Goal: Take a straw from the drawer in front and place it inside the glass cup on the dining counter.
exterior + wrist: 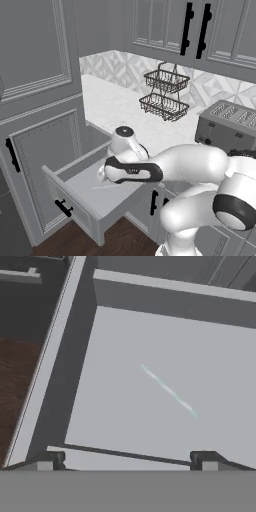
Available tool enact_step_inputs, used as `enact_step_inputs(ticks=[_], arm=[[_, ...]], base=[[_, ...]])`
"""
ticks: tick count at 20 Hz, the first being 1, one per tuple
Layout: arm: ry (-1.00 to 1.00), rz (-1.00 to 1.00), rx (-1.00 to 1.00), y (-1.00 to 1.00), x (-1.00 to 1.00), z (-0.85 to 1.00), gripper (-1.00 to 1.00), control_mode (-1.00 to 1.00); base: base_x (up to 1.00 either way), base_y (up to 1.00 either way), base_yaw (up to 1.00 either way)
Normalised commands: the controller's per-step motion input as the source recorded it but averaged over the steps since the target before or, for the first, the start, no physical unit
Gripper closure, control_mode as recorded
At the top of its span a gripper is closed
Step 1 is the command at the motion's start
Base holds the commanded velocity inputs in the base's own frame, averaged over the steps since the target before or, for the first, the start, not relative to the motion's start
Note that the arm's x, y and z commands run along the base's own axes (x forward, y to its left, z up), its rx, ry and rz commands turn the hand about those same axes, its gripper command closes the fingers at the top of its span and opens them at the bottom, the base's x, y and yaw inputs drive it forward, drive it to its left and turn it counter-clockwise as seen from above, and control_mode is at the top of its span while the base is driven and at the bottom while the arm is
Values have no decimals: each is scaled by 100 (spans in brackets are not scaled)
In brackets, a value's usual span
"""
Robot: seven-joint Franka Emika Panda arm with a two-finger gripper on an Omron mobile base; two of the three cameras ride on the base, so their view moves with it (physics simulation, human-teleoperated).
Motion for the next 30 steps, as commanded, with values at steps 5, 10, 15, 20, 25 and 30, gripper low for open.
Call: enact_step_inputs(ticks=[5, 10, 15, 20, 25, 30], arm=[[30, 2, -36, 15, 36, 38, -100, -100], [4, 7, -3, -23, 8, -40, -100, -100], [-11, 7, 2, -27, -8, -78, -100, -100], [-7, 19, 7, -12, 2, -52, -100, -100], [-4, 16, 8, 0, 27, -47, -100, -100], [2, 10, 0, 3, 14, -33, -100, -100]], base=[[0, 0, 0], [0, 0, 0], [0, 0, 0], [0, 0, 0], [0, 0, 0], [0, 0, 0]])
